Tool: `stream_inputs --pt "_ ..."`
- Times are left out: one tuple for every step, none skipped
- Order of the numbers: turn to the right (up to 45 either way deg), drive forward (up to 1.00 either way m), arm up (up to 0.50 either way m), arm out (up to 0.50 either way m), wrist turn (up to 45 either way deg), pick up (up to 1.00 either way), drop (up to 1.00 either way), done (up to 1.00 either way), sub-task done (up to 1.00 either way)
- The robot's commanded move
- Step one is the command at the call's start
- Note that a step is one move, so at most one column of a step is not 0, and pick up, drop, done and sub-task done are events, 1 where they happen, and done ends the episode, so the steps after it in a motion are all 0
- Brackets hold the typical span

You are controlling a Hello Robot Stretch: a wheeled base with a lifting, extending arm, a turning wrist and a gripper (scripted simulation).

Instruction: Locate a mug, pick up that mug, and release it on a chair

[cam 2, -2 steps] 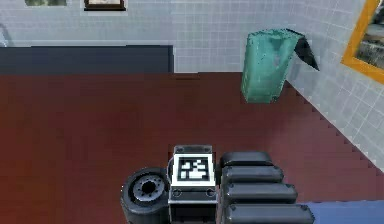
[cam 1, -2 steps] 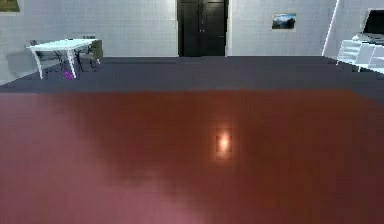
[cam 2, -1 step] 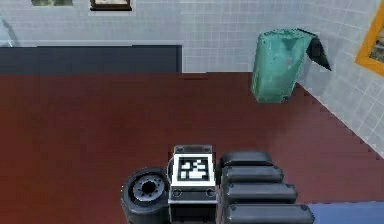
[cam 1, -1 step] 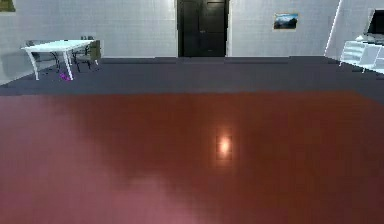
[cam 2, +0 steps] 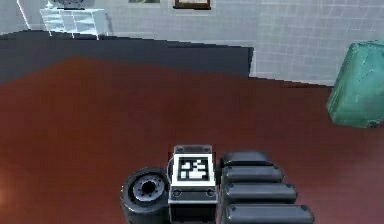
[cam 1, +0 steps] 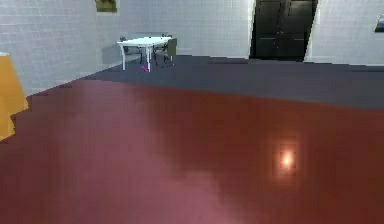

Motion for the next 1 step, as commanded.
stream_inputs --pt "0.0 1.00 0.00 0.00 0.0 0.00 0.00 0.00 0.00"
